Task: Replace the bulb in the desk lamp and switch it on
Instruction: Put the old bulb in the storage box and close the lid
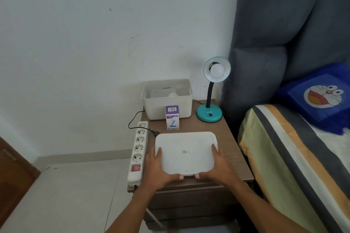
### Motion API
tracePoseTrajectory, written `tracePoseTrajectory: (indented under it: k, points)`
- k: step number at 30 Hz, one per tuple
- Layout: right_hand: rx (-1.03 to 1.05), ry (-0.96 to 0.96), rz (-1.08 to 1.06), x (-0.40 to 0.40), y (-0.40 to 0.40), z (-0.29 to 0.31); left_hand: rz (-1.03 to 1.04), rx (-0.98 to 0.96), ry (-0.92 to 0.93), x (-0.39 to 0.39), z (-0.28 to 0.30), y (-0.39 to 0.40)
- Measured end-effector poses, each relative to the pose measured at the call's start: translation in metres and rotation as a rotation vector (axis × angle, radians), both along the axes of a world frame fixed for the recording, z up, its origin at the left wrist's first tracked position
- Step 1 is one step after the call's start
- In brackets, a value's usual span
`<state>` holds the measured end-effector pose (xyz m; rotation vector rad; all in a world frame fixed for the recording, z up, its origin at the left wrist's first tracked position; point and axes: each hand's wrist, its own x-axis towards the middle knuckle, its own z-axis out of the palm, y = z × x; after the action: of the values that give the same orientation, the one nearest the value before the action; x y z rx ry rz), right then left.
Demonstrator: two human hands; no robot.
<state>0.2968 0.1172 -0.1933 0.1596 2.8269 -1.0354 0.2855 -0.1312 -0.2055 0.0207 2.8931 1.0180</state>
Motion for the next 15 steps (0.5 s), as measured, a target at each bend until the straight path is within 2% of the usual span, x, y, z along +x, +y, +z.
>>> tracePoseTrajectory:
  k: [6, 11, 15]
  points:
    - [-0.089, 0.202, 0.028, -0.024, 0.0, 0.039, 0.001, 0.109, 0.155, -0.024, 0.043, -0.002]
    - [0.054, 0.342, 0.052, -0.066, -0.009, 0.094, -0.013, 0.156, 0.287, -0.061, 0.097, -0.011]
    - [0.041, 0.376, 0.046, -0.113, -0.02, 0.13, -0.009, 0.141, 0.36, -0.101, 0.129, -0.022]
